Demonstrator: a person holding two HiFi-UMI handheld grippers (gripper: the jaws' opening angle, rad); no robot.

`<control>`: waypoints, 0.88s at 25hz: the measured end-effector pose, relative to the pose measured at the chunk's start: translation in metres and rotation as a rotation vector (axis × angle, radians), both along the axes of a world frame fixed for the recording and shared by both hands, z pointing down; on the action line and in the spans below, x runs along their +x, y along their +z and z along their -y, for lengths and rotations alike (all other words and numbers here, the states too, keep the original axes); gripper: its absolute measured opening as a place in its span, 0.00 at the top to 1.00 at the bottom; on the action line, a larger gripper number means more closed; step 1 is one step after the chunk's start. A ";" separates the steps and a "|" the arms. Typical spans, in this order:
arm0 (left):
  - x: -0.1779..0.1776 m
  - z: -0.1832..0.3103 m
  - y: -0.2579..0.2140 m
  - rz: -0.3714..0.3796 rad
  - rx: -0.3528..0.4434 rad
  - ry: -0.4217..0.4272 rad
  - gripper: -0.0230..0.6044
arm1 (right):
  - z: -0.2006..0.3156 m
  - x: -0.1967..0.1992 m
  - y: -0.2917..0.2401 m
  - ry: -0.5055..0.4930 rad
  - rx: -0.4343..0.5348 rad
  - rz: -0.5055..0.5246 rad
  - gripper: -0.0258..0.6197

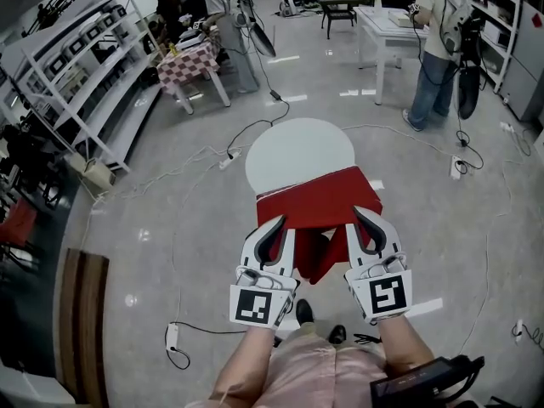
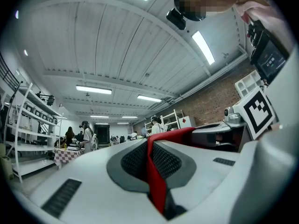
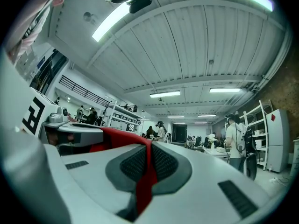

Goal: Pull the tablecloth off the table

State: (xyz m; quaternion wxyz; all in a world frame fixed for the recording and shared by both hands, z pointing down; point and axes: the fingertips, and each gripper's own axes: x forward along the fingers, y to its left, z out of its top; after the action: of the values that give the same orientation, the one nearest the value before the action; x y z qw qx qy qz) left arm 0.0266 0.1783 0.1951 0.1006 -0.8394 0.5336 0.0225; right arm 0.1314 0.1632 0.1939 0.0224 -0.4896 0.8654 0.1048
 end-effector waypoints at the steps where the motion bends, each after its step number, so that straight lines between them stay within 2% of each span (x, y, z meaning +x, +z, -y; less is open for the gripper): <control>1: 0.003 -0.002 -0.001 0.000 0.001 -0.003 0.89 | -0.002 0.003 -0.001 -0.003 0.002 0.002 0.92; 12: 0.021 -0.038 -0.005 0.003 0.004 -0.030 0.89 | -0.033 0.021 -0.004 -0.027 -0.011 0.026 0.92; 22: 0.014 -0.050 0.012 0.004 0.010 -0.027 0.89 | -0.043 0.015 0.008 -0.023 0.001 0.031 0.92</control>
State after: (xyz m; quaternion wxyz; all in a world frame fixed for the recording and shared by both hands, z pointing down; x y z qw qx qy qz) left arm 0.0405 0.2279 0.2072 0.1062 -0.8318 0.5444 0.0221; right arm 0.1460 0.2066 0.2015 0.0372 -0.4813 0.8703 0.0975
